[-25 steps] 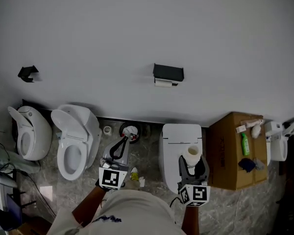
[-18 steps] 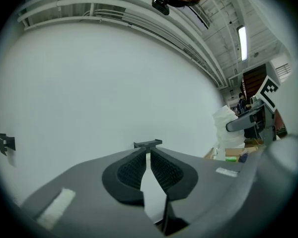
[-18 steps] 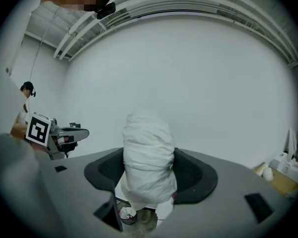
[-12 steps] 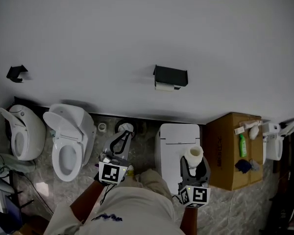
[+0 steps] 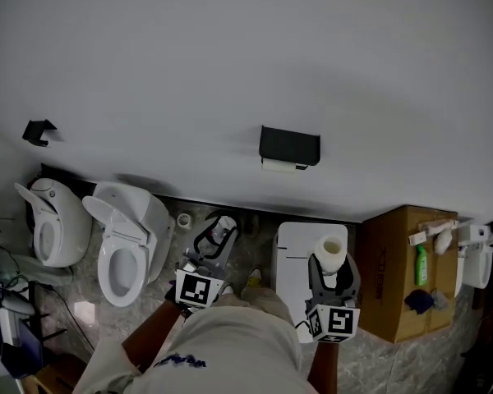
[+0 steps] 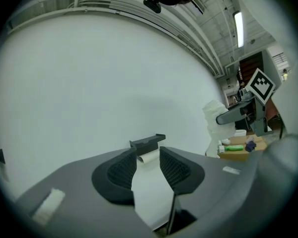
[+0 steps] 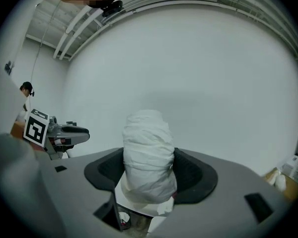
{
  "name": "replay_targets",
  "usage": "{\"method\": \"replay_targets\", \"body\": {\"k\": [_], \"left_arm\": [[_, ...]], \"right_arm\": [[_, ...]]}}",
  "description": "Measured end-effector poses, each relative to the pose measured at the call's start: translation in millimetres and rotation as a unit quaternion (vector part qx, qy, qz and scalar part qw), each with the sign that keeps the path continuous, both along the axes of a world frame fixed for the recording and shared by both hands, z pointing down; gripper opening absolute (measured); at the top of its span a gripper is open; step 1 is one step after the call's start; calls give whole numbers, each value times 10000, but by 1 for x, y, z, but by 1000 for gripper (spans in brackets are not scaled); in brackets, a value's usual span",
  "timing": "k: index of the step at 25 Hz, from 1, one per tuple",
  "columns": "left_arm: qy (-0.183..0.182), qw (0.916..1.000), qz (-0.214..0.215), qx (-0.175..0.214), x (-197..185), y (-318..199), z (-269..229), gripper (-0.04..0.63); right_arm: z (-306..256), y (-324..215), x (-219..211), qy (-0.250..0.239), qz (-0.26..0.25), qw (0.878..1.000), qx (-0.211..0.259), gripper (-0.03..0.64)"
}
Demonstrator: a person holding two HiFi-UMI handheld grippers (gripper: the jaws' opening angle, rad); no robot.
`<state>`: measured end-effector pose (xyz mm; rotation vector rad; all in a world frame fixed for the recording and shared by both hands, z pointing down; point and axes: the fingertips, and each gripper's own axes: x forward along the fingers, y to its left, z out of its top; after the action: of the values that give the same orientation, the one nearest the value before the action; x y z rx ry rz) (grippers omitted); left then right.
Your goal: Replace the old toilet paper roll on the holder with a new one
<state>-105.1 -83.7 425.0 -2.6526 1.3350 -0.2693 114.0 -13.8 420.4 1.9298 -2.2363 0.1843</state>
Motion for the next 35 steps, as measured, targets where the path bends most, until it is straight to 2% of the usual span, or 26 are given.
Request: {"method": "replay_targets", "body": {"k": [2,5,6,9,12,13,14,16,17,18,19,23,25,29,35], "left_arm": [[-126,9999,46,65,12,-8,0,183],[-223,9996,166,90,28,-16,4,323],[-354,9990,250,110,34,-16,7,344],[-859,9949,471,230,47,-14,13,344],[-1257,9907,383,351,57,-17,23,376],[-1571,9862,247,461,57,-20,28,377],[-2050,9768,73,616,55,-26,33,376],[-3137,9439,-212,1013,53,-38,45,374],[-3510,9285,-259,1186,54,-43,50,374],[-3714,9193,-250,1279,57,-47,53,373],[-3785,9164,-210,1285,60,-52,57,373],[-3716,9226,4,1036,78,-76,73,366],[-3787,9200,102,1007,86,-88,78,353],[-4010,9093,308,1071,104,-111,93,344],[-4548,8826,415,1116,112,-144,122,336]], "right_arm": [[3,-12,10,4,-38,10000,47,298],[11,-27,23,-58,-53,9999,102,298],[14,-31,27,-86,-44,9999,113,298],[21,-40,36,-180,8,9997,161,298],[26,-46,46,-207,39,9997,160,298],[28,-48,48,-198,15,9997,134,298],[31,-50,48,-182,-21,9998,110,298],[33,-54,49,-124,-81,9999,79,298],[33,-55,50,-95,-95,9999,68,298],[34,-56,51,-75,-97,9999,62,298],[34,-56,52,-65,-89,9999,60,298],[35,-64,61,-81,-28,10000,43,298],[36,-71,61,-103,-55,9999,50,297],[37,-79,58,-102,-167,9998,26,298],[42,-87,56,-142,-230,9996,-6,298]]}}
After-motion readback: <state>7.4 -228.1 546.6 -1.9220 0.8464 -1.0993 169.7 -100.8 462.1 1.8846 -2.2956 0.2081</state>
